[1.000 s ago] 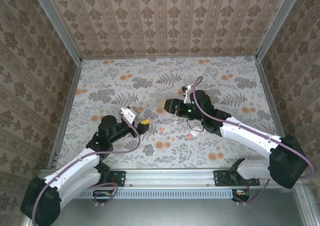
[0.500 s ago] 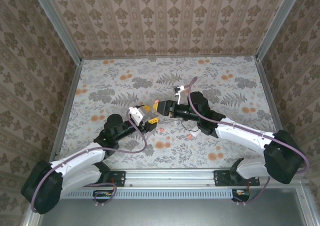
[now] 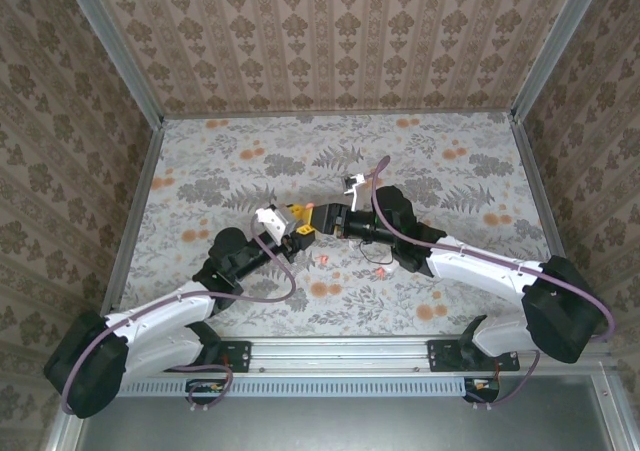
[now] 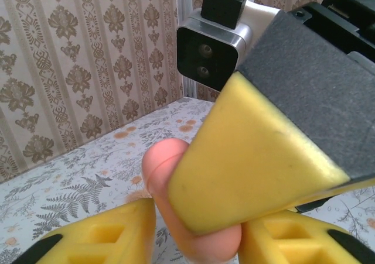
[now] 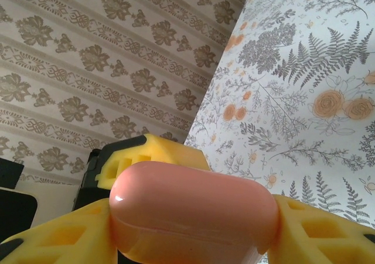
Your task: Insert the wireless bluetooth earbuds into the charging case
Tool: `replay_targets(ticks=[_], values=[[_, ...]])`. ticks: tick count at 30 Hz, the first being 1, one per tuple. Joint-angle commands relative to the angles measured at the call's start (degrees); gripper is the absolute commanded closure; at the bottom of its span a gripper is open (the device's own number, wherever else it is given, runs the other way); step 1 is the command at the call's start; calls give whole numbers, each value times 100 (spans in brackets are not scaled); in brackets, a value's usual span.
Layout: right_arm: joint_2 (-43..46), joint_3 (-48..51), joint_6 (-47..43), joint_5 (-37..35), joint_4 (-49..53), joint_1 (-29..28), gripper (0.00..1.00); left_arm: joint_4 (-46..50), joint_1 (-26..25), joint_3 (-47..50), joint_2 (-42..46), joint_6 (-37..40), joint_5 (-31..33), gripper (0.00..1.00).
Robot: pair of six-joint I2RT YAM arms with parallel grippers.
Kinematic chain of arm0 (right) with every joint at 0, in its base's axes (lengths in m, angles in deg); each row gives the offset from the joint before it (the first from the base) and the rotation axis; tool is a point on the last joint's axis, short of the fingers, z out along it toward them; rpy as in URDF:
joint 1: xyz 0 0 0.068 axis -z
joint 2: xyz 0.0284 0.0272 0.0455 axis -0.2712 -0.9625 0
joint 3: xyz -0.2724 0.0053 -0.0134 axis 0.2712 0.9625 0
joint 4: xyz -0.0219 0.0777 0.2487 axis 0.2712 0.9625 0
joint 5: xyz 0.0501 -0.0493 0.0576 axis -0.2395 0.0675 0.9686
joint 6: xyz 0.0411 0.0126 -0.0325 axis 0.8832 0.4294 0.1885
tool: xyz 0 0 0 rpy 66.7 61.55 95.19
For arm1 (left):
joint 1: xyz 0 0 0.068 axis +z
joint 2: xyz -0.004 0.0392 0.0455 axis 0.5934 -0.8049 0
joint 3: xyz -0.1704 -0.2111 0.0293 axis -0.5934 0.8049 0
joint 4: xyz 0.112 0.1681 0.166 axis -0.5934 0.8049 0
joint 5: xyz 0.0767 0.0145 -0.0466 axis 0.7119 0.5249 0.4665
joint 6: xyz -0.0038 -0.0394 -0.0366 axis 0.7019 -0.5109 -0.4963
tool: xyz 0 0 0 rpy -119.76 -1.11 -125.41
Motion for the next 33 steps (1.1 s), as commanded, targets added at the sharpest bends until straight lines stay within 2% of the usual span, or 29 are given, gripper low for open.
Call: replay_targets(ticks=[1, 3, 5, 8, 11, 15, 20, 24, 28, 33], values=[[8, 53, 44, 100, -271, -57, 48, -170, -71, -172, 10, -83, 126, 69], [21, 59, 44, 100, -274, -68, 48, -109, -81, -197, 11, -99, 96, 75], [75, 88, -9, 55, -278, -69, 44, 14, -81, -242, 52, -136, 66, 77], [435, 200, -617, -256, -54, -20, 21, 90, -28, -246, 52, -261, -14, 81], [931, 218, -1555, -301, 371, 201, 15, 49, 168, -218, 37, -508, -476, 81], [1244, 211, -2972, 632, 681, 642, 15, -134, 455, -224, -12, -850, -1150, 82], [1353, 236, -4749, 2332, 876, 1146, 23, -301, 665, -339, -115, -1063, -1991, 83], [1295, -17, -5921, 2893, 1572, 1340, 28, -693, 718, -406, -276, -1269, -2679, 84], [978, -552, -6835, 3330, 2646, 1411, 33, -1030, 719, -360, -392, -1236, -3001, 84], [605, -990, -7308, 3817, 3149, 1405, 34, -1463, 727, -358, -555, -1399, -3296, 85]])
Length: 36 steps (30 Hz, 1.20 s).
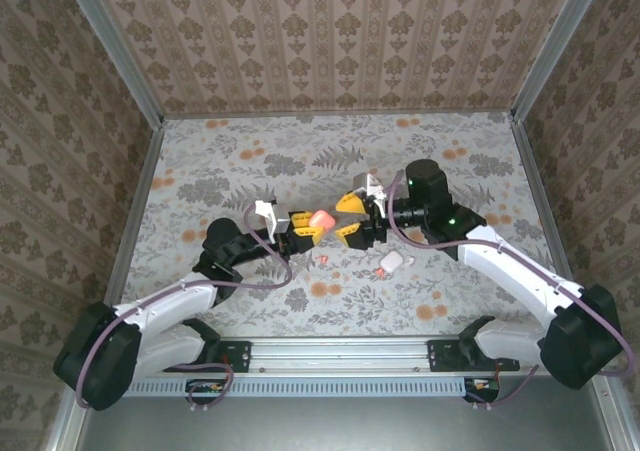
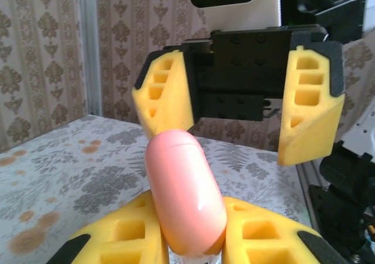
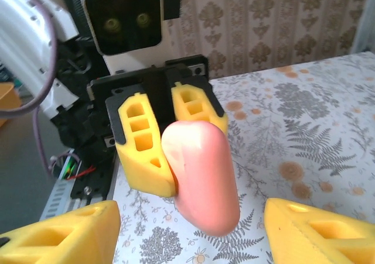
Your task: Insert the wireless bluetooth earbuds into the charging case
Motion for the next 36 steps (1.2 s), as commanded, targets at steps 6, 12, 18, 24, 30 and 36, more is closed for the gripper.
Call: replay_targets(ticks=[6, 12, 18, 24, 30, 36], values=[[-528, -786, -1211, 1148, 1335, 23, 41, -946, 50, -133, -153, -292, -634, 86], [-805, -1132, -1623, 1431, 1817, 25, 57, -1008, 49, -181, -149, -276, -722, 87], [-945, -1323, -1875, 1551, 2048, 25, 75, -1005, 41, -243, -196, -296, -743, 88], [-877, -1443, -2238, 1237, 2438, 24, 85, -715, 41, -262, -140, -160, -558, 72], [-512, -1433, -3002, -316, 3030, 2, 85, 1903, 19, -529, 591, 1465, -163, 45], [-305, -1492, -3625, -2063, 3589, -385, 85, 3984, -20, -838, 1105, 2852, 192, 43]])
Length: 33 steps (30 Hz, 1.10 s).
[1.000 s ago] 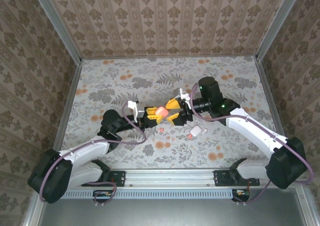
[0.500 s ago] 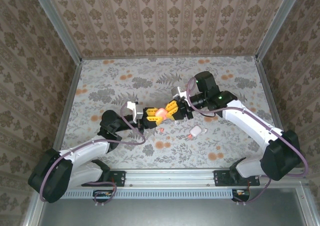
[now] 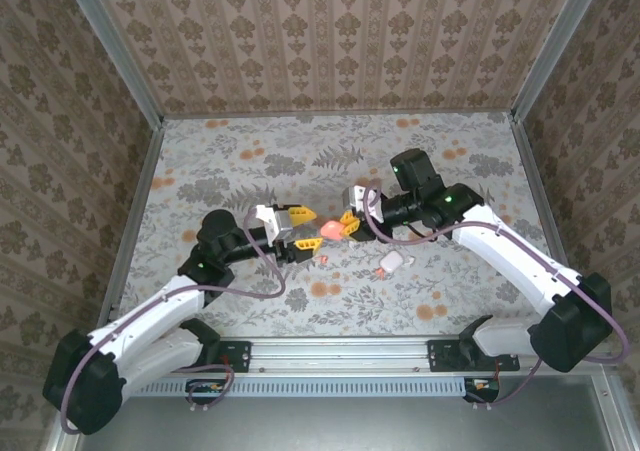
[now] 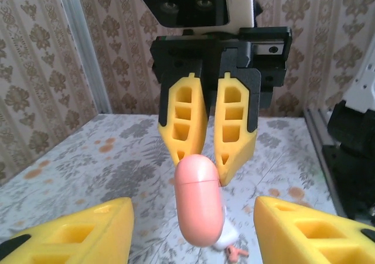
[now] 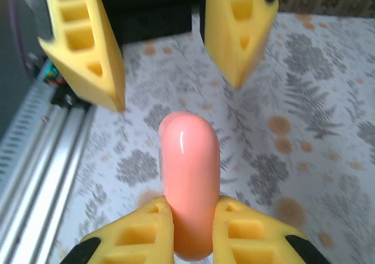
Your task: Insert the wireless bluetooth earbuds into the charging case
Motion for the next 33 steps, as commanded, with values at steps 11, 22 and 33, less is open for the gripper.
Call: replay_targets(ticks=[11, 22, 33], values=[[36, -301, -958, -1647, 411, -825, 84, 2510, -71, -657, -273, 1744, -88, 44], [-236, -402, -916, -1453, 319, -1059, 84, 2254, -102, -612, -312, 1542, -251, 50], [-305, -336, -751, -1354, 12, -1109, 84, 2150, -111, -550, -351, 1427, -352, 60]])
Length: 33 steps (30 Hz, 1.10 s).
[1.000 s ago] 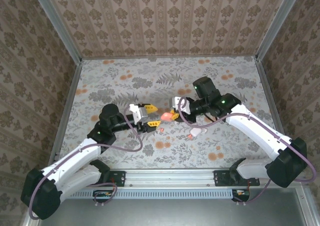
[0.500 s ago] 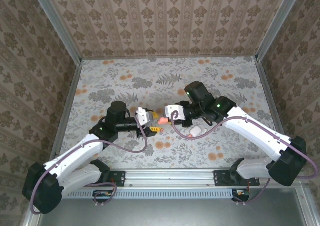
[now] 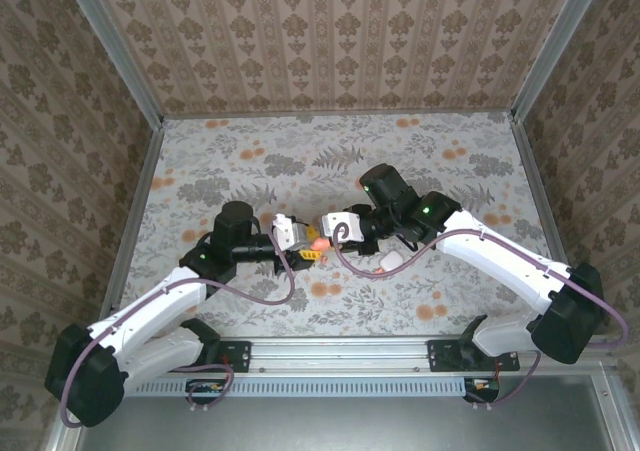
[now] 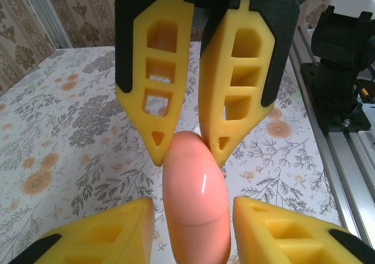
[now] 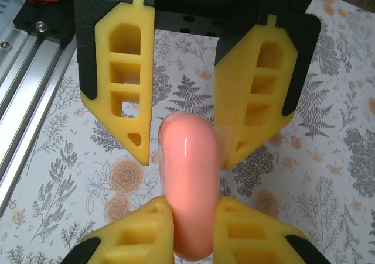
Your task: Insert the wireless bluetooth earbuds into the charging case
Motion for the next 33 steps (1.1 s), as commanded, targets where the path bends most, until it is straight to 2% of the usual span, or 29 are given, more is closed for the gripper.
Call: replay_targets(ticks=[1, 3, 9, 11, 13, 16, 22, 33], values=[[-28, -127, 92, 131, -131, -28, 84, -68, -30, -50, -12, -23, -187, 60], [-32, -124, 112, 140, -144, -31, 84, -54, -30, -48, -4, -19, -187, 62], [3, -90, 193, 162, -193, -43, 83, 72, -30, -129, -15, 23, -182, 80], [19, -48, 308, 126, -264, -28, 70, 84, -30, -130, -19, 34, -201, 85], [15, -22, 417, 60, -391, -34, 61, 79, -26, -136, -19, 34, -236, 85], [-11, -10, 496, -75, -406, -26, 57, 73, -37, -148, -20, 17, -287, 86], [12, 42, 745, -176, -700, 134, 55, 55, -38, -126, -1, 8, -354, 88], [-41, -67, 1291, 97, -1168, 604, 52, -100, -39, -41, 35, -90, -337, 88]])
